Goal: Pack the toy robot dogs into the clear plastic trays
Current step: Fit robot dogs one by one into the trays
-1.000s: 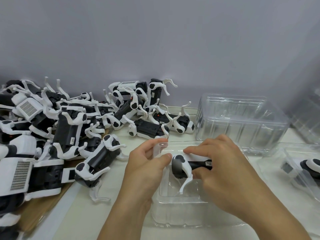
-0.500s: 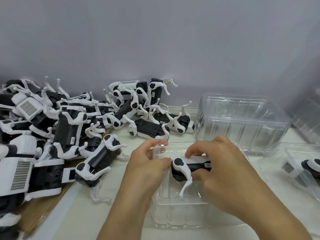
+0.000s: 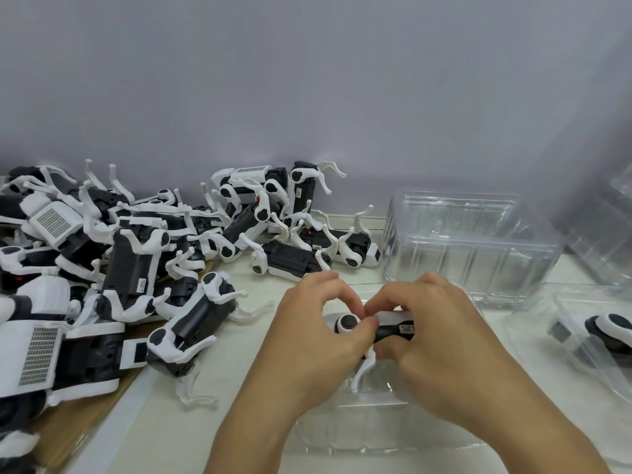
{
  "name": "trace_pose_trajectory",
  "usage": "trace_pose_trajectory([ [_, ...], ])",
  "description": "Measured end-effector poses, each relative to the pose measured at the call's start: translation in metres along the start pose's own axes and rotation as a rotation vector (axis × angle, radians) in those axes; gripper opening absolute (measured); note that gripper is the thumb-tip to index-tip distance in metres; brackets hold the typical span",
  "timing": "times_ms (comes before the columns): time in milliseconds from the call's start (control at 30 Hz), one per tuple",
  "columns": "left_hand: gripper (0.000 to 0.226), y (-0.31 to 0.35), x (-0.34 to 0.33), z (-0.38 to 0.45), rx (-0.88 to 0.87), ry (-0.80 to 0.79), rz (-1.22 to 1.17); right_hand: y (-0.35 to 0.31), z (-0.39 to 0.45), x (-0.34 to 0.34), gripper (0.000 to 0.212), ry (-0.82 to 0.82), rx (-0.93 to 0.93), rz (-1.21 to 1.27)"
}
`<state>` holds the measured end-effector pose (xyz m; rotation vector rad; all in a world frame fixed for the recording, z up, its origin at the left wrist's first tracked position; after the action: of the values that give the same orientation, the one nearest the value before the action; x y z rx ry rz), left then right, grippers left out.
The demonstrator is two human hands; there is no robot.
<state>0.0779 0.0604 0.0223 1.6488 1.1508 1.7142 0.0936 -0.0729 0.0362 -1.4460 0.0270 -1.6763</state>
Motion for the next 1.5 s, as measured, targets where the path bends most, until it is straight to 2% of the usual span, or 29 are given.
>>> trace_pose_trajectory([
  [333,0.012,-0.012,0.002,0.003,0.064,-0.003,0.007,0.005,-0.003,0.005,0.029,-0.045,-0.030,-0.015],
  [500,0.011,-0.016,0.003,0.004,0.079,-0.023,-0.026,0.022,-0.014,0.055,0.015,0.085,-0.082,-0.063],
  [567,0.009,-0.016,0.003,0.004,0.082,-0.026,-0.031,0.033,-0.019,0.066,0.010,0.087,-0.137,-0.081],
  [800,0.010,-0.017,0.002,0.004,0.090,-0.032,-0.046,0.042,-0.023,0.058,0.019,0.063,-0.256,-0.063],
  [1100,0.013,-0.016,0.001,0.003,0.099,-0.016,-0.007,0.050,-0.024,0.053,0.018,0.101,-0.349,-0.051],
  [1267,0.013,-0.013,0.000,0.003,0.088,-0.018,-0.008,0.050,-0.027,0.053,0.023,-0.024,-0.337,-0.037],
  [1400,0.012,-0.014,-0.001,0.003,0.085,-0.021,0.003,0.053,-0.035,0.041,0.049,-0.238,-0.374,-0.034],
  [1500,0.013,-0.013,-0.001,0.003,0.084,-0.028,0.001,0.052,-0.035,0.034,0.051,-0.248,-0.387,-0.004],
])
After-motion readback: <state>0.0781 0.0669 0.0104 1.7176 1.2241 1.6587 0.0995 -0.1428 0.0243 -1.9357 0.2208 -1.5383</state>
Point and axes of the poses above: each hand's wrist, its own z-axis towards the middle knuckle, its own x-axis out of the back of the hand, y = z × x, the point moved 9 cm from there along z, towards the middle knuckle, and after that the axes turned 13 degrees about x, right-handed, at the moved point
